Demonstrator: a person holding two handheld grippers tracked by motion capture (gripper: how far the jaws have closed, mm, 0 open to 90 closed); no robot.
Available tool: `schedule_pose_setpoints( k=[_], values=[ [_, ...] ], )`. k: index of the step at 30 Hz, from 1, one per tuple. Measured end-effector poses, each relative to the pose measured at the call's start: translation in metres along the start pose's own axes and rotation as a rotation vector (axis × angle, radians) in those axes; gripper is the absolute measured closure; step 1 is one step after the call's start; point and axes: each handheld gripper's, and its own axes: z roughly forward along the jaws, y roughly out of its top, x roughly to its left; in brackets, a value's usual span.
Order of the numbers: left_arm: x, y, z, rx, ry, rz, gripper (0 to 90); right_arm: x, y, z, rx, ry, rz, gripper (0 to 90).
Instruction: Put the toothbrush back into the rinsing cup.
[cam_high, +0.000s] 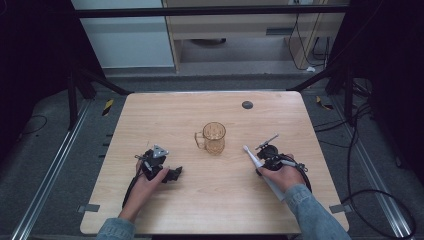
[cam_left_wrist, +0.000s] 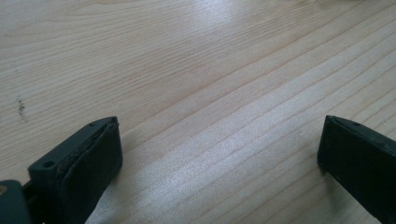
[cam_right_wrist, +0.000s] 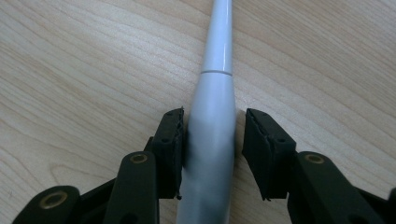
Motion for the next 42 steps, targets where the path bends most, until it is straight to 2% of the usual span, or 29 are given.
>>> schedule_pose_setpoints(
  k=[9, 16, 20, 27, 29, 32, 42],
  values=[
    [0.0, 0.0, 0.0, 0.0, 0.0, 0.0, 0.0, 0.001, 0.002, 0.0, 0.001, 0.004, -0.01, 66.3],
    [0.0, 0.0, 0.0, 0.0, -0.001, 0.001, 0.0, 0.001, 0.002, -0.001, 0.003, 0.009, -0.015, 66.8],
    [0.0, 0.0, 0.0, 0.0, -0.001, 0.001, 0.0, -0.001, 0.003, -0.004, -0.007, 0.033, 0.005, 67.0],
    [0.0, 0.0, 0.0, 0.0, -0.001, 0.001, 0.0, -0.01, 0.004, -0.012, -0.041, 0.046, 0.023, 67.0],
    [0.0, 0.0, 0.0, 0.0, -0.001, 0.0, 0.0, -0.013, 0.004, -0.012, -0.057, 0.065, 0.019, 67.0],
    [0.0, 0.0, 0.0, 0.0, -0.001, 0.0, 0.0, -0.016, 0.003, -0.012, -0.048, 0.076, 0.031, 67.0],
    [0.0, 0.0, 0.0, 0.0, -0.001, 0.0, 0.0, -0.022, 0.007, -0.021, -0.05, 0.068, 0.025, 67.1]
  ],
)
